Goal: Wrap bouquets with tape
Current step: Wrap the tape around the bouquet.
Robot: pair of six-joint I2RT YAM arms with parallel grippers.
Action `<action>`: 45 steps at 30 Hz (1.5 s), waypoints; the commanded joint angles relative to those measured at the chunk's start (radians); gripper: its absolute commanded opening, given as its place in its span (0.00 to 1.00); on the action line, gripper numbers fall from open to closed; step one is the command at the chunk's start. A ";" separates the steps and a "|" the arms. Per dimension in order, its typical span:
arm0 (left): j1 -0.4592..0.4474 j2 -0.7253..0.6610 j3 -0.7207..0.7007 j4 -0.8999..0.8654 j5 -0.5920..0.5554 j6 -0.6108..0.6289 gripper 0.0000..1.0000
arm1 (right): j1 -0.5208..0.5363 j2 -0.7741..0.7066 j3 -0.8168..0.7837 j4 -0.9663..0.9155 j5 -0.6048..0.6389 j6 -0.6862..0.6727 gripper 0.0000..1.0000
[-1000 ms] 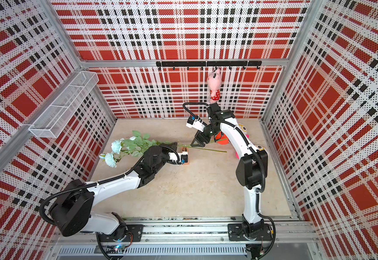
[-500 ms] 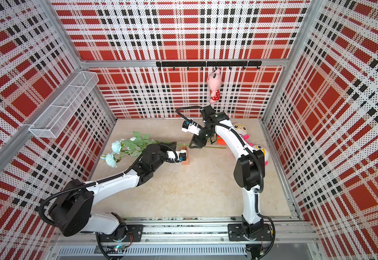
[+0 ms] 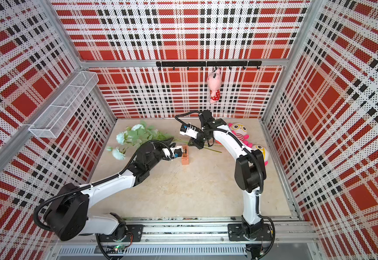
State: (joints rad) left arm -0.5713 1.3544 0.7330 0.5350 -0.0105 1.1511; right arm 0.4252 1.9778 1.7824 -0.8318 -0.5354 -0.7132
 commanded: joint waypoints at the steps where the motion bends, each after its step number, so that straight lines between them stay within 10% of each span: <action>1: 0.031 -0.087 -0.038 0.203 0.104 -0.143 0.53 | -0.014 -0.091 -0.103 0.243 0.009 -0.025 0.00; 12: 0.221 -0.236 -0.084 0.322 0.351 -0.487 0.70 | -0.011 -0.328 -0.687 1.097 -0.072 -0.145 0.00; 24: 0.306 -0.089 0.266 -0.630 0.741 -0.121 0.69 | 0.087 -0.384 -0.947 1.535 0.142 -0.392 0.00; 45: 0.168 0.249 0.511 -0.968 0.503 0.008 0.60 | 0.211 -0.341 -1.026 1.761 0.386 -0.775 0.00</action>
State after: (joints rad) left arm -0.3954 1.5623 1.2037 -0.3168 0.5068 1.0828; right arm 0.6205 1.6321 0.7536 0.7883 -0.1638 -1.4353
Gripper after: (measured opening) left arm 0.609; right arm 0.077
